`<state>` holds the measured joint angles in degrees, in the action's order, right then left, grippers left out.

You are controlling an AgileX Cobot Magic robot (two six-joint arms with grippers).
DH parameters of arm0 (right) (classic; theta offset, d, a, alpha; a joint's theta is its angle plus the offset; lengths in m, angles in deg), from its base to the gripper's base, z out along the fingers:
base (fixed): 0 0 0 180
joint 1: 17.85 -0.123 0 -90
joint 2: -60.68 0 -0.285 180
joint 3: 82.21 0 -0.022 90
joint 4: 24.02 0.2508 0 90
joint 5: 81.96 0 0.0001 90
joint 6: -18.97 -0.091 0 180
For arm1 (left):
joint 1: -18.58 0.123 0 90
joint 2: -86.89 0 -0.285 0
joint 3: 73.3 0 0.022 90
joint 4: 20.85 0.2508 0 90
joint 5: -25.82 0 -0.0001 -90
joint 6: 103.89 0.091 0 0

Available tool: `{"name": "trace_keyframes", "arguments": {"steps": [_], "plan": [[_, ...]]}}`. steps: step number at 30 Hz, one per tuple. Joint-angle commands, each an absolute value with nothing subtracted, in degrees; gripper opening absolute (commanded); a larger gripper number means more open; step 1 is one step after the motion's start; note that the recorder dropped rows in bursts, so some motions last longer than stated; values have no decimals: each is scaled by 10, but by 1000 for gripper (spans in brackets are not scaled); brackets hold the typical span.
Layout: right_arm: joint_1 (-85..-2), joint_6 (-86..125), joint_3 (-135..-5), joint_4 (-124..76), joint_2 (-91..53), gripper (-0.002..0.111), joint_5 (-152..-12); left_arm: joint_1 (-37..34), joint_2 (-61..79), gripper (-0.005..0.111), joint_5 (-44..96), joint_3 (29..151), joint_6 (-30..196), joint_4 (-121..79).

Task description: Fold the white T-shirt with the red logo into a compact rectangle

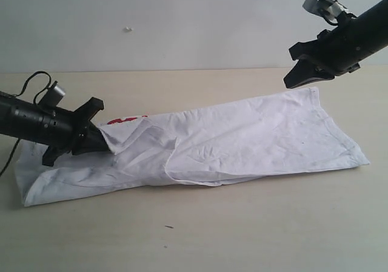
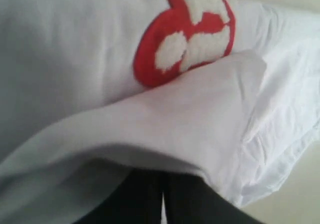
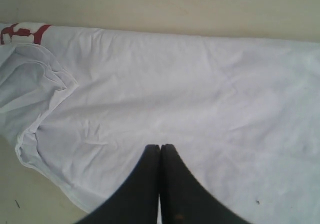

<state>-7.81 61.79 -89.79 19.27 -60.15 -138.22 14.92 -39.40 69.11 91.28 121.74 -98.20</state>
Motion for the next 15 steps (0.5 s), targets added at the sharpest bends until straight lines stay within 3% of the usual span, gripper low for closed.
{"name": "trace_keyframes", "arguments": {"steps": [1, 10, 15], "plan": [[-79, 624, -901, 197, -593, 0, -1389, 143, -394, 0, 713, 935, 1259, -1089], [-79, 623, -901, 184, -593, 0, -1397, 168, -393, 0, 691, 949, 1274, -1109], [-79, 608, -901, 153, -593, 0, -1400, 235, -356, 0, 692, 949, 1271, -956]]}}
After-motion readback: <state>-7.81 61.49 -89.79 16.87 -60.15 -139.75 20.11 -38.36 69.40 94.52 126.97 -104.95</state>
